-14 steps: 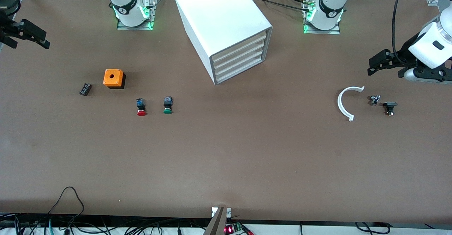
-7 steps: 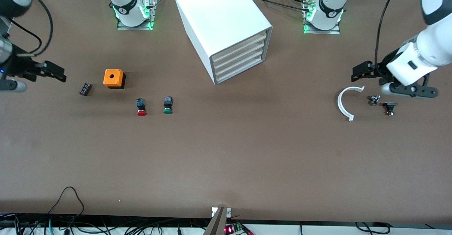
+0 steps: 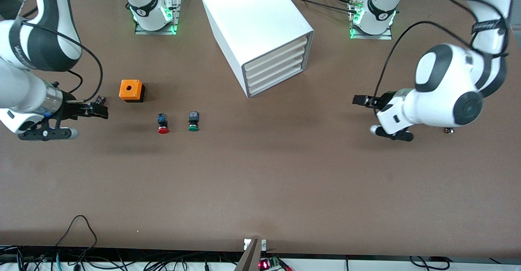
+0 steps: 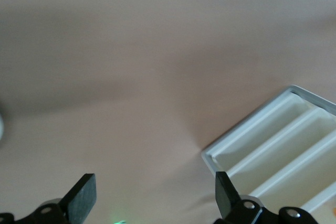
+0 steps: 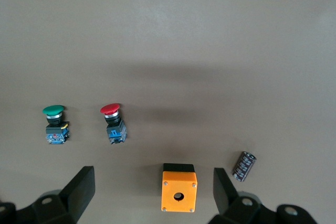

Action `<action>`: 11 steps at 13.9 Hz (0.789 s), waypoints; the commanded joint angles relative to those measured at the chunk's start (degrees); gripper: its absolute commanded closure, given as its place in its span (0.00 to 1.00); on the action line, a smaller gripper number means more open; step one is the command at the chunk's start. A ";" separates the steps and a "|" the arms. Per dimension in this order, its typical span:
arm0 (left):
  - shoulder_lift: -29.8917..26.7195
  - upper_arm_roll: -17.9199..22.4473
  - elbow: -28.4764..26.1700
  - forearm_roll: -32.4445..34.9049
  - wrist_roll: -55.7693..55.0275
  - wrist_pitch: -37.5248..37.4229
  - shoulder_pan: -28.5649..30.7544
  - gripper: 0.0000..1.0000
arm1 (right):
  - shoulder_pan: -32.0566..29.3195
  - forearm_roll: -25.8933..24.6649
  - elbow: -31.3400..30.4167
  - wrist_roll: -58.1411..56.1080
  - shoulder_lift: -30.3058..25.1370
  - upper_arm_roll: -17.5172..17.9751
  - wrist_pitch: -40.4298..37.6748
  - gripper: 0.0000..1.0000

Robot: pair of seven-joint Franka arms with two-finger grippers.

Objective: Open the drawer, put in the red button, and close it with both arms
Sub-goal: 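Reach the left gripper to the cabinet drawer while the right gripper advances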

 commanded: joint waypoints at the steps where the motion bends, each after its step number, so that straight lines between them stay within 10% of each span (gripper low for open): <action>1: 0.56 0.22 -3.85 -10.01 4.80 1.09 0.02 0.00 | -0.22 0.84 0.71 -0.45 0.43 -0.20 -1.02 0.00; 11: 2.15 -2.85 -27.33 -38.60 26.24 7.85 -6.47 0.00 | 1.79 0.40 1.58 -0.28 -1.76 -0.11 -1.29 0.00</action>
